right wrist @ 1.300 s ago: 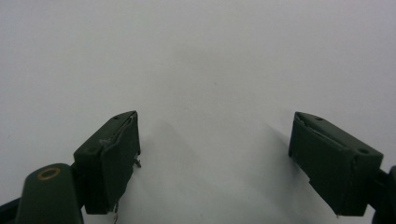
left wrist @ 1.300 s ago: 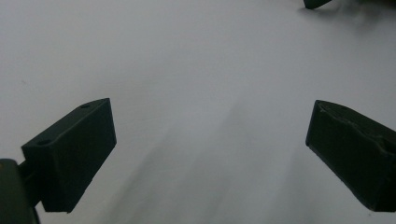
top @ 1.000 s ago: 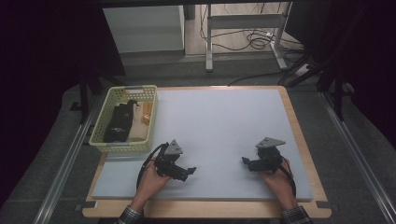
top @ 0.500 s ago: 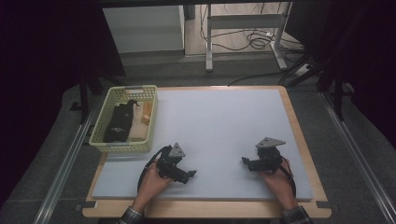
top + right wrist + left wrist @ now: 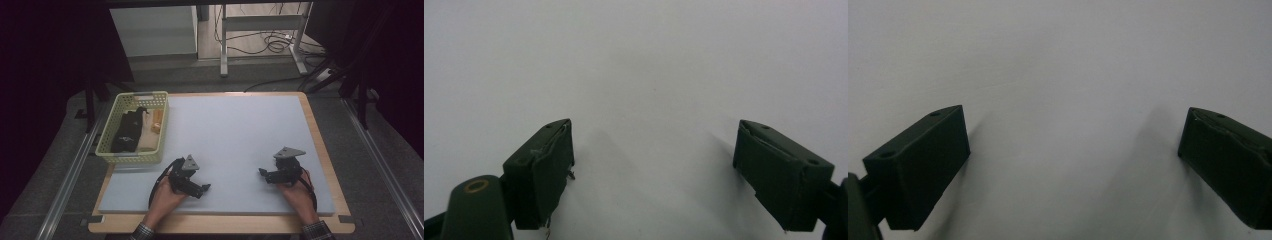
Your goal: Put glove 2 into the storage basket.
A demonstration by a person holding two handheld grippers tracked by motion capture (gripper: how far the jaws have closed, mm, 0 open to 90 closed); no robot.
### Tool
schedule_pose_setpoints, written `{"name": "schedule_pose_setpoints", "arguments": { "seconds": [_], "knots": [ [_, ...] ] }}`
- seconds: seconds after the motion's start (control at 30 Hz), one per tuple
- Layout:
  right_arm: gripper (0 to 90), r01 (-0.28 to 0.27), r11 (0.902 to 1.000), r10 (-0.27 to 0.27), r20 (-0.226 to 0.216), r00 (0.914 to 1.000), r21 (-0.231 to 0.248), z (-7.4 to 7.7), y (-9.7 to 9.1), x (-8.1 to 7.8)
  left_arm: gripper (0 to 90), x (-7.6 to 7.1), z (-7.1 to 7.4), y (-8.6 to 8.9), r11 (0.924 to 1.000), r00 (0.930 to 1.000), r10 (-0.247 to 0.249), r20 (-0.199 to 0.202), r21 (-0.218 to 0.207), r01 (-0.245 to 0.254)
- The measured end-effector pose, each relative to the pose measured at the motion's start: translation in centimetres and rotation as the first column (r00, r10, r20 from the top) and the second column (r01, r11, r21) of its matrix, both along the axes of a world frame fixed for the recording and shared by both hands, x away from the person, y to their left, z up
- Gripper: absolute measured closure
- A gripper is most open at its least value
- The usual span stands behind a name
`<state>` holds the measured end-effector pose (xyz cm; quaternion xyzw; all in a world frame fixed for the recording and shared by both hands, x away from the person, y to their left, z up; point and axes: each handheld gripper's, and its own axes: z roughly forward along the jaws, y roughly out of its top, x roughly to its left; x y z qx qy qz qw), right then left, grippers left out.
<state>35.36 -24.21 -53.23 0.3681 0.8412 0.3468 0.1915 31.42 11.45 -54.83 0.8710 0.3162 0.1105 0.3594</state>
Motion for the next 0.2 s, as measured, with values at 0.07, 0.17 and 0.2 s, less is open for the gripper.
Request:
{"name": "schedule_pose_setpoints", "arguments": {
  "seconds": [0.07,0.17,0.2],
  "knots": [
    [16.2,0.000,1.0000,0.000,0.000,1.0000,0.001,-0.01,0.00,0.00,0.1,-0.01,0.00,0.01,1.0000,1.0000,-0.002,0.001,0.003,0.002],
    [16.2,0.001,1.0000,-0.001,-0.003,1.0000,0.004,-0.04,-0.04,-0.02,0.1,-0.02,0.00,0.02,1.0000,1.0000,-0.002,0.002,0.004,0.002],
    [16.2,0.000,1.0000,0.000,-0.002,1.0000,0.001,-0.03,0.00,-0.02,0.1,-0.01,0.00,0.01,1.0000,1.0000,-0.002,0.000,0.003,0.002]
  ]
}}
